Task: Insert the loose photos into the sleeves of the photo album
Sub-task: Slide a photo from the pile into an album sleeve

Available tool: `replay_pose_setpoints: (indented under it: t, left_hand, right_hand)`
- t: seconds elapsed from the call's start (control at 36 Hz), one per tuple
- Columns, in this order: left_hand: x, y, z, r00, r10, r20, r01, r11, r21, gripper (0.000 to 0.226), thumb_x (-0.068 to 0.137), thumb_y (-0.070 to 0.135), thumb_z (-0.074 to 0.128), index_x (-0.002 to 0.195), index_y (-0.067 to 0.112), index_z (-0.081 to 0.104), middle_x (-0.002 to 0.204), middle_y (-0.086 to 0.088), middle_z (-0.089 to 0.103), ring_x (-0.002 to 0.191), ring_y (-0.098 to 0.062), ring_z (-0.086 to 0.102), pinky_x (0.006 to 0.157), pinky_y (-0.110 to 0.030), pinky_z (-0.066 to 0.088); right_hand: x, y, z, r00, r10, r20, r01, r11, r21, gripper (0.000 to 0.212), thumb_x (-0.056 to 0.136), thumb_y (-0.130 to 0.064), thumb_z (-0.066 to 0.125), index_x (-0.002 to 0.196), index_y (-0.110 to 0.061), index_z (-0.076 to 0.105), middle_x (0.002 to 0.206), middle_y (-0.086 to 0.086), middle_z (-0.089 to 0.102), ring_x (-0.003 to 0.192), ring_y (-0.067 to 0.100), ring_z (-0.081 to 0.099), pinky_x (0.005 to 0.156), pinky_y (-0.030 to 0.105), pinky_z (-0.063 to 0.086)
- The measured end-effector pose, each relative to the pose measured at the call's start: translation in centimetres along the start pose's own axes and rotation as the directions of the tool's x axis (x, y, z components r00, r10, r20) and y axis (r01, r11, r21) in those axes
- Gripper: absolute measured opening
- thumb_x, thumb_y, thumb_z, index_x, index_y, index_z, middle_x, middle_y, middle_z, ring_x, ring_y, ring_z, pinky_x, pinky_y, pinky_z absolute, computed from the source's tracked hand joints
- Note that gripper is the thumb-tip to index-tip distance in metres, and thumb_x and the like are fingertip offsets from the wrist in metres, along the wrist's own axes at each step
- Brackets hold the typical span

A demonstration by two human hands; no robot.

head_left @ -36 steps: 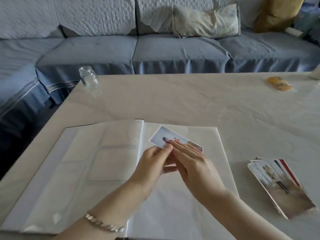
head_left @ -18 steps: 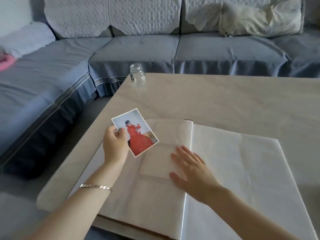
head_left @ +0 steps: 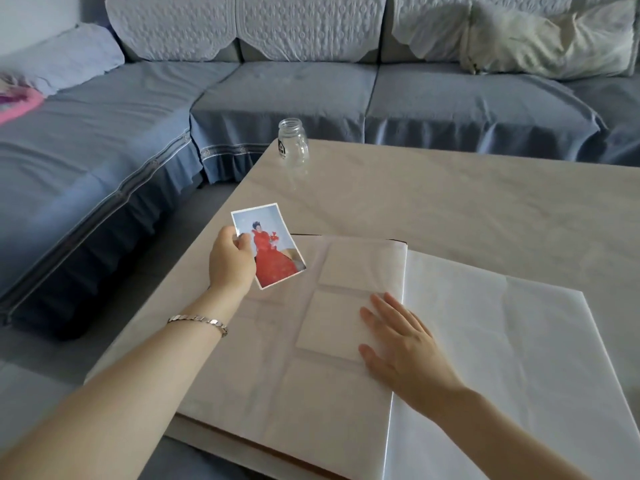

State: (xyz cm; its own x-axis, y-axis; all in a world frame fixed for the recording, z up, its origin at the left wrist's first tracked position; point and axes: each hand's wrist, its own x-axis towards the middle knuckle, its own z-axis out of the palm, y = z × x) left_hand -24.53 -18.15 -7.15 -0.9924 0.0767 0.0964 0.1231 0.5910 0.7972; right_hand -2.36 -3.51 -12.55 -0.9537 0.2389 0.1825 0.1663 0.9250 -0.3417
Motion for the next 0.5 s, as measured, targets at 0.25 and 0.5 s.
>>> replay_pose_setpoints:
  t: [0.25, 0.5]
  left_hand:
    - [-1.3, 1.1, -0.1, 0.965, 0.125, 0.23, -0.088, 0.982, -0.166, 0.014, 0.096, 0.014, 0.047, 0.103, 0.006, 0.056, 0.097, -0.01, 0.062, 0.091, -0.024, 0.059, 0.078, -0.026, 0.047]
    - [-2.9, -0.2, 1.4, 0.897, 0.195, 0.397, -0.194, 0.98, -0.044, 0.051, 0.097, 0.041, 0.036, 0.087, -0.006, 0.052, 0.075, -0.014, 0.053, 0.069, -0.02, 0.049, 0.061, -0.03, 0.034]
  right_hand:
    - [5.4, -2.5, -3.4, 0.934, 0.35, 0.077, -0.336, 0.782, 0.525, 0.037, 0.088, -0.039, 0.06, 0.116, -0.015, 0.063, 0.092, -0.006, 0.065, 0.086, 0.011, 0.059, 0.071, 0.015, 0.038]
    - [9.0, -3.3, -3.9, 0.828, 0.45, 0.334, -0.533, 0.448, 0.718, 0.021, 0.089, -0.012, 0.06, 0.07, -0.007, 0.067, 0.06, 0.005, 0.063, 0.058, 0.02, 0.052, 0.047, 0.021, 0.038]
